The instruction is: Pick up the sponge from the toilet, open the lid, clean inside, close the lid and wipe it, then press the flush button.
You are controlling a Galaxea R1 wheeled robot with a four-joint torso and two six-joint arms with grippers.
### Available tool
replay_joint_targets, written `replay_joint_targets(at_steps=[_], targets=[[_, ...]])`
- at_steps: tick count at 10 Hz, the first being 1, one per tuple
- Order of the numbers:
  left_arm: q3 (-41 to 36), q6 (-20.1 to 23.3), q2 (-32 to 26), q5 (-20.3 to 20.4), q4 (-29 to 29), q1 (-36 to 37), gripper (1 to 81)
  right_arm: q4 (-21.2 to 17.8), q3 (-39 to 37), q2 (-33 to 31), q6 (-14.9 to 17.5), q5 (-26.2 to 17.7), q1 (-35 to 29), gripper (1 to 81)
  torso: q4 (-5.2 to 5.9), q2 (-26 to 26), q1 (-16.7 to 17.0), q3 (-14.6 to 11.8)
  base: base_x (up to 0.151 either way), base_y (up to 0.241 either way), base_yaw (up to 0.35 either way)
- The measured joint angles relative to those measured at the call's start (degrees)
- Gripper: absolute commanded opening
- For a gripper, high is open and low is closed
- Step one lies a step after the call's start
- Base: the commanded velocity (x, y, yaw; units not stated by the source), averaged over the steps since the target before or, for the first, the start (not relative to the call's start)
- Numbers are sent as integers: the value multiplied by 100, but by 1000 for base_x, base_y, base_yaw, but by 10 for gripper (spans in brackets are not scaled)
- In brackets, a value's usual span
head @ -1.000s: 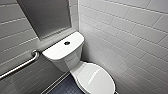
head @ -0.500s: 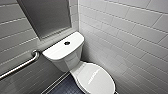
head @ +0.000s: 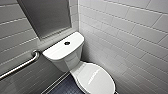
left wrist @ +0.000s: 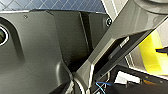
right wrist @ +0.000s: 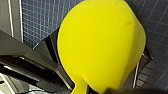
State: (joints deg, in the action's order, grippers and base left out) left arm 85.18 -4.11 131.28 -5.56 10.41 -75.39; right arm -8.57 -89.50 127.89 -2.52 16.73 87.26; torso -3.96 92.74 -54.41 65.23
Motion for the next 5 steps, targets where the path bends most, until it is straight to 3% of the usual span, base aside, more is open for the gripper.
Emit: replay_joint_targets(at_steps=[3,5], targets=[[606,0,345,177,227,-367,811,-110,1357,-920,171,91,-471,10,0,0,0,0,0,0,0],[1182,0,544,532,256,-673,811,-188,2131,-1506,236,30,-1139,10,0,0,0,0,0,0,0]])
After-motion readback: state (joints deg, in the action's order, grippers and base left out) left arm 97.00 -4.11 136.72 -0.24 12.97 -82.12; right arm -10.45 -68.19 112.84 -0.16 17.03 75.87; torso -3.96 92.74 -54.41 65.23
